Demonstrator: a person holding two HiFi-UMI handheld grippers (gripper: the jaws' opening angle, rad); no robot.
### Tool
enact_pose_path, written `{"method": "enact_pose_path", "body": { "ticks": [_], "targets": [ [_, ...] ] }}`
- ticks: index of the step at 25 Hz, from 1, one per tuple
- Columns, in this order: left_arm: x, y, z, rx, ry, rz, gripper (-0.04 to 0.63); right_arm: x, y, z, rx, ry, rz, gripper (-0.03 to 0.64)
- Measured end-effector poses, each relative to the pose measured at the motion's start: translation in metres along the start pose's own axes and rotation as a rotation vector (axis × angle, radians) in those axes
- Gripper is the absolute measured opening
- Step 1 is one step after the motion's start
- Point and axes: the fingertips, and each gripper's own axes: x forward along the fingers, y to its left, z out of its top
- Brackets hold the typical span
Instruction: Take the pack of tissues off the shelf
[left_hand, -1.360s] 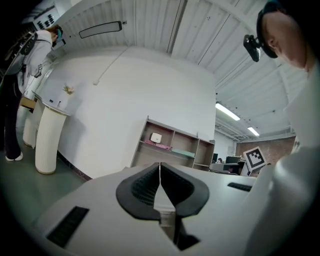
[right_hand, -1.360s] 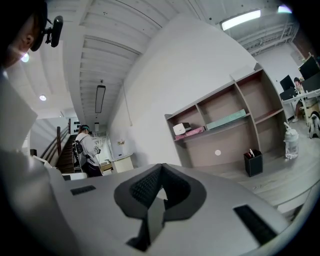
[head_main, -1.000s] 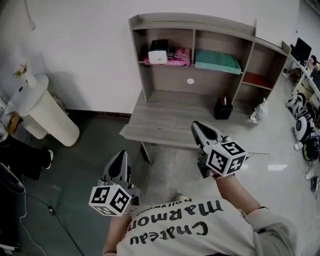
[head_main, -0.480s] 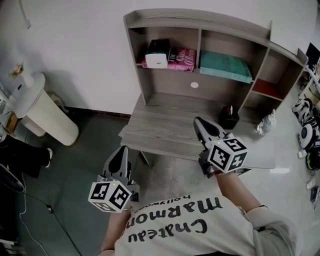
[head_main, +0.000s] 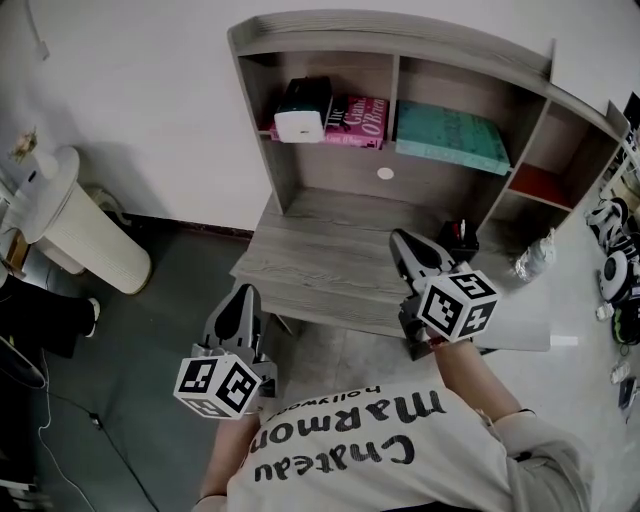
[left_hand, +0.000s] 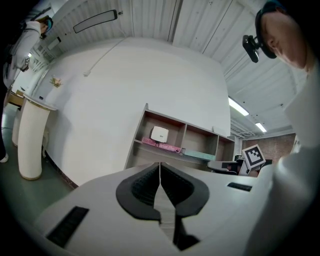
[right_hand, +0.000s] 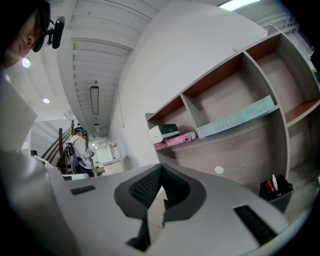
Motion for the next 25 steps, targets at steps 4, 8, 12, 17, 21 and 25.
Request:
{"method": "enact_pose_path", "body": {
  "ticks": [4, 8, 12, 17, 21, 25],
  "targets": [
    [0.013, -0.006, -0.005, 0.006, 0.019, -0.019, 0.018, 0.0, -0.013, -0.001, 0.02, -0.002, -0.011, 0.008],
    [0.023, -0.016, -0.007, 0.019, 0.039, -0.046, 0.018, -0.006, -0.027, -0.007, 0.05, 0.005, -0.036, 0.008],
    [0.036, -0.023, -0.006, 0.04, 0.063, -0.07, 0.018, -0.012, -0.034, -0.008, 0.079, 0.001, -0.043, 0.008],
    [0.066, -0.033, -0.004, 0.097, 0.086, -0.087, 0.018, -0.022, -0.054, -0.003, 0.068, -0.007, -0.067, 0.008],
    [0.09, -0.042, 0.0, 0.113, 0.084, -0.119, 0.018, -0.022, -0.072, -0.001, 0.073, -0.006, -0.093, 0.008],
    [0.115, -0.05, 0.016, 0.152, 0.066, -0.152, 0.018, -0.016, -0.088, 0.011, 0.087, -0.03, -0.1, 0.008]
  ]
}}
